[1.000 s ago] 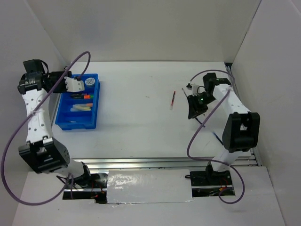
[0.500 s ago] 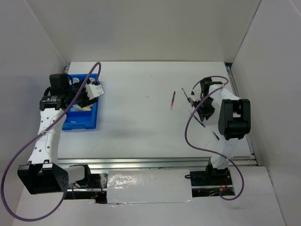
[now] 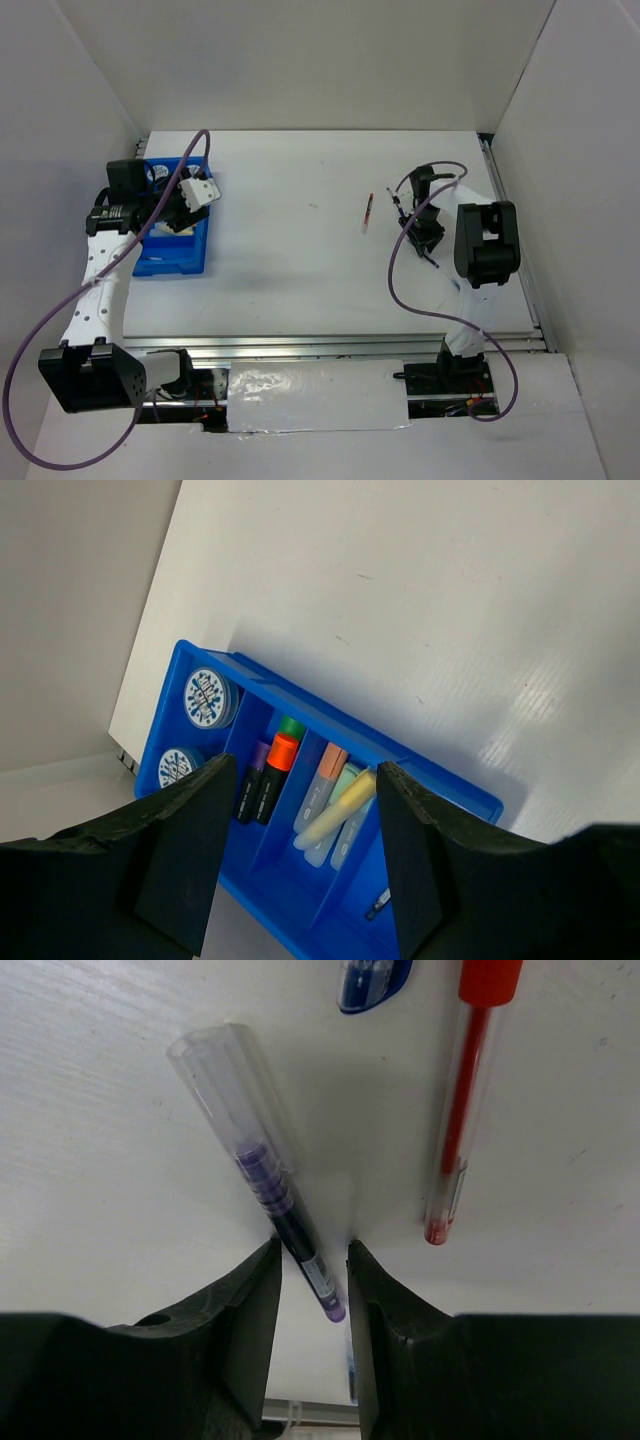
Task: Sort the stationery into containers
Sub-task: Pick up the pen from the center of the board, then place the pen in the storage box.
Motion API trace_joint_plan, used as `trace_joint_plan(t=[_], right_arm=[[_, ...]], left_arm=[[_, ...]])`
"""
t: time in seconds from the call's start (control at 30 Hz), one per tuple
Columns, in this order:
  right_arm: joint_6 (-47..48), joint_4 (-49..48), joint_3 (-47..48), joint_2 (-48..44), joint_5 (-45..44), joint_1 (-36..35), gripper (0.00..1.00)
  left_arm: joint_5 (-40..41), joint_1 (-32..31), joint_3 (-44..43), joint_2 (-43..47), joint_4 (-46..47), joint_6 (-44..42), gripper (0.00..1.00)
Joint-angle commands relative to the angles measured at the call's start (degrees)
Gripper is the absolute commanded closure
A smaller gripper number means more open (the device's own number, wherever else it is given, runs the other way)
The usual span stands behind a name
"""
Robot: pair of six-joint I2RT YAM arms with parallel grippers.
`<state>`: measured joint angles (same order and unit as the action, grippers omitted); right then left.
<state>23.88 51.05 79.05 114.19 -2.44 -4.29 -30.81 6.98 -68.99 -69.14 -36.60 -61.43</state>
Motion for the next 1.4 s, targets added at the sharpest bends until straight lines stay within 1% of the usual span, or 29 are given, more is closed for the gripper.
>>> trace_joint_plan(t=[0.0,0.03,0.13,0.17,0.2,0.27,0.3,0.33,0.4,0.43,0.47,0.5,0.53,0.57,0.6,0.63,0.67,0.7,0.77,0.8,0.87,1.0,1.07,1.17,1.2,1.23,1.3,1.33,1.37], right_arm=[[0.9,-1.6,2.1,1.7,-0.9,-0.5,0.61],[1.3,-1.2,2.2,2.1,-0.9,-0.5,0.63],[2.4,0.0,2.3,2.5,0.8,-0.9,0.77],[2.6,0.3,1.9,1.4,1.4,-1.2,0.87],[2.6,0.5,1.7,0.7,2.2,-2.0,0.91],[2.7,2.1,2.0,-3.2,6.8,-3.3,0.96],[2.6,3.1,2.5,-4.6,9.8,-4.1,0.97],[1.5,5.4,3.5,-6.4,17.4,-6.1,0.98],[-0.4,7.0,7.2,-10.8,27.1,-8.3,1.00],[-2.8,6.9,9.6,-12.1,36.5,-11.0,1.00],[-4.8,5.8,10.6,-14.3,40.6,-12.3,1.00],[-6.7,4.5,11.3,-15.0,44.0,-13.8,1.00],[-11.3,0.6,12.1,-15.8,49.0,-16.4,1.00],[-14.1,-2.2,12.0,-17.3,50.8,-17.5,1.00],[-20.7,-10.0,11.3,-18.2,52.0,-18.5,1.00],[-23.7,-14.4,8.2,-19.3,53.7,-19.4,1.00],[-28.8,-19.4,6.2,-21.4,56.6,-21.1,1.00],[-34.8,-27.7,4.6,-22.2,57.0,-22.2,1.00],[-37.7,-31.9,3.6,-23.2,57.2,-25.4,1.00],[-38.4,-32.8,4.8,-23.2,56.8,-26.4,1.00],[-39.6,-33.9,5.9,-23.0,56.8,-28.5,1.00],[-40.5,-34.0,7.6,-22.5,56.2,-30.3,1.00],[-40.5,-34.3,7.7,-22.4,56.9,-30.6,1.00],[-40.8,-34.8,7.5,-22.9,57.1,-30.7,1.00],[-40.7,-34.7,7.7,-22.9,57.2,-30.9,1.00],[-40.7,-34.8,7.7,-23.0,57.4,-30.9,1.00],[-40.6,-34.4,7.9,-23.2,57.5,-30.9,1.00],[-40.5,-34.4,8.0,-23.4,57.5,-30.9,1.00],[-40.1,-33.7,7.9,-23.5,57.5,-30.8,0.95]], left_arm=[[-3.0,0.5,0.2,0.5,1.5,2.2,0.30],[-3.4,0.5,0.1,0.4,1.1,2.5,0.30],[-5.0,1.0,-0.5,0.0,-0.3,4.5,0.31],[-6.4,1.1,-0.9,-0.2,-0.5,5.6,0.32],[-7.3,1.4,-1.1,-0.4,-0.5,7.2,0.32],[-9.7,2.2,-2.5,-0.7,-0.3,14.8,0.33],[-12.3,2.1,-3.1,-0.8,0.3,19.2,0.33],[-14.2,2.1,-3.5,-0.9,1.2,30.4,0.33],[-19.8,1.5,-2.6,-0.2,6.1,43.1,0.33],[-20.8,-0.1,-0.8,1.6,9.1,55.9,0.34],[-21.2,-1.3,3.2,3.0,17.4,64.3,0.33],[-20.8,-2.4,5.6,4.6,21.9,68.7,0.32],[-17.8,-5.4,8.2,8.3,26.7,78.6,0.31],[-15.9,-6.5,13.4,9.8,36.0,83.4,0.29],[-14.5,-10.0,15.6,11.3,41.4,87.8,0.28],[-11.9,-11.7,17.3,12.9,44.9,94.1,0.28],[-10.3,-13.6,18.4,12.9,47.1,96.0,0.28],[-8.5,-17.2,18.2,12.6,48.9,97.7,0.28],[-4.6,-20.1,17.3,11.3,50.4,98.6,0.29],[-3.7,-22.2,17.0,10.4,52.2,99.3,0.29],[-1.8,-24.1,16.1,9.4,53.2,99.5,0.29],[-0.9,-24.6,15.4,7.1,55.9,101.0,0.30],[-1.3,-24.9,14.4,6.5,55.7,100.7,0.30],[-1.2,-25.1,13.7,5.4,54.5,99.8,0.38],[-1.1,-25.2,13.6,5.2,54.1,99.7,0.43],[-0.9,-25.1,13.6,5.2,53.7,99.6,0.54],[-1.4,-24.6,13.7,5.3,53.6,99.7,0.64],[-1.8,-24.2,13.7,5.4,53.7,99.9,0.72],[-2.7,-23.3,13.4,5.7,53.1,99.5,0.76]])
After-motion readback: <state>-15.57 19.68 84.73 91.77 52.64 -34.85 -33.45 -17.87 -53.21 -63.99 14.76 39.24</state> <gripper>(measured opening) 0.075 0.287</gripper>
